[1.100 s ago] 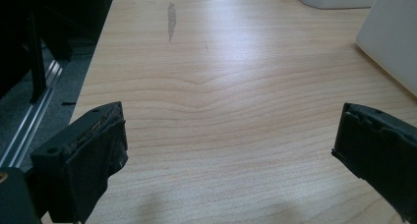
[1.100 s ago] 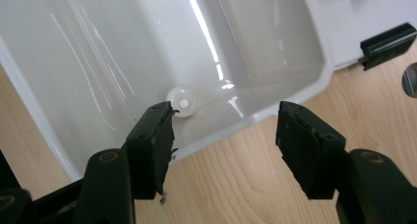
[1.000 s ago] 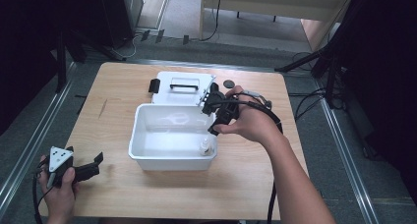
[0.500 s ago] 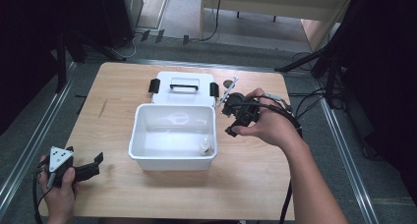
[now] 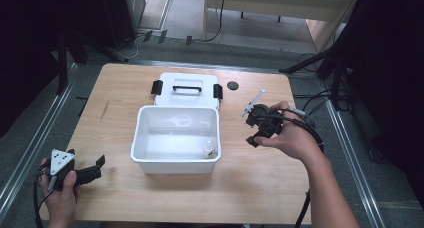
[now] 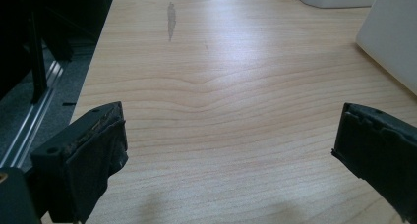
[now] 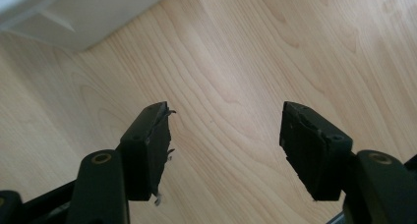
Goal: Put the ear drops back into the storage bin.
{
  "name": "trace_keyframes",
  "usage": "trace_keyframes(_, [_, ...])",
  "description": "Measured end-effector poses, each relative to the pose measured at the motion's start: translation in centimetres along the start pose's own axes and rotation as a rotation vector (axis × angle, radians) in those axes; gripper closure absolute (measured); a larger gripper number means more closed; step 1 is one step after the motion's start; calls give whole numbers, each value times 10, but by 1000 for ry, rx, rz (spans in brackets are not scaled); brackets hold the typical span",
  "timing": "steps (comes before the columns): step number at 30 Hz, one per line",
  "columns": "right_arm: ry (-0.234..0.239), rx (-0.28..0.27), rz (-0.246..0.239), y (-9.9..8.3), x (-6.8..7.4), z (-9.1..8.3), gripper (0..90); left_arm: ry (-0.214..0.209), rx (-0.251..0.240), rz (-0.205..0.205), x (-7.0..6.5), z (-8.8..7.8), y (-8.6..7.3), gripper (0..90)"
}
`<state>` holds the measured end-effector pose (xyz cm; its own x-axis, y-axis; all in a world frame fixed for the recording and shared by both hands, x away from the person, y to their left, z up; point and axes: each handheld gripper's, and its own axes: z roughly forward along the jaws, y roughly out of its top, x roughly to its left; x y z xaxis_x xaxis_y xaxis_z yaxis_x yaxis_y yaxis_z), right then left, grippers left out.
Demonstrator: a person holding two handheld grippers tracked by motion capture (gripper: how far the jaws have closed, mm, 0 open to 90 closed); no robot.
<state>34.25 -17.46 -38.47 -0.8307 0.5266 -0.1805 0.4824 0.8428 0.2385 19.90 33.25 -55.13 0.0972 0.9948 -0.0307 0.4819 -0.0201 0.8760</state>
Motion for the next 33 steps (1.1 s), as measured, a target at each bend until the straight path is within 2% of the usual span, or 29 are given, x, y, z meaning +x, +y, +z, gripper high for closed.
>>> trace_keyframes(3, [-13, -6, 24, -12, -3, 6, 342, 0, 0, 0, 0, 0, 0, 2])
trace_keyframes(8, [-36, -20, 94, -31, -7, 16, 313, 0, -1, 1, 0, 0, 0, 2])
trace_keyframes(10, [-60, -27, 126, -40, -9, 20, 284, 0, -1, 1, 0, 0, 0, 2])
trace_keyframes(16, [-105, -105, 249, -67, -13, 28, 195, 1, -1, 2, 0, 0, 0, 2])
trace_keyframes(19, [-102, -138, 316, -82, -14, 34, 153, 1, -1, 2, 0, 0, 0, 2])
trace_keyframes(23, [-107, -201, 405, -103, -16, 46, 133, 0, -1, 2, 0, 0, 0, 2])
trace_keyframes(29, [-101, -343, 559, -140, -16, 67, 130, 1, -1, 2, 0, 0, 0, 2])
trace_keyframes(33, [-135, -432, 609, -162, -11, 79, 130, 3, -2, 2, 0, 0, 0, 2])
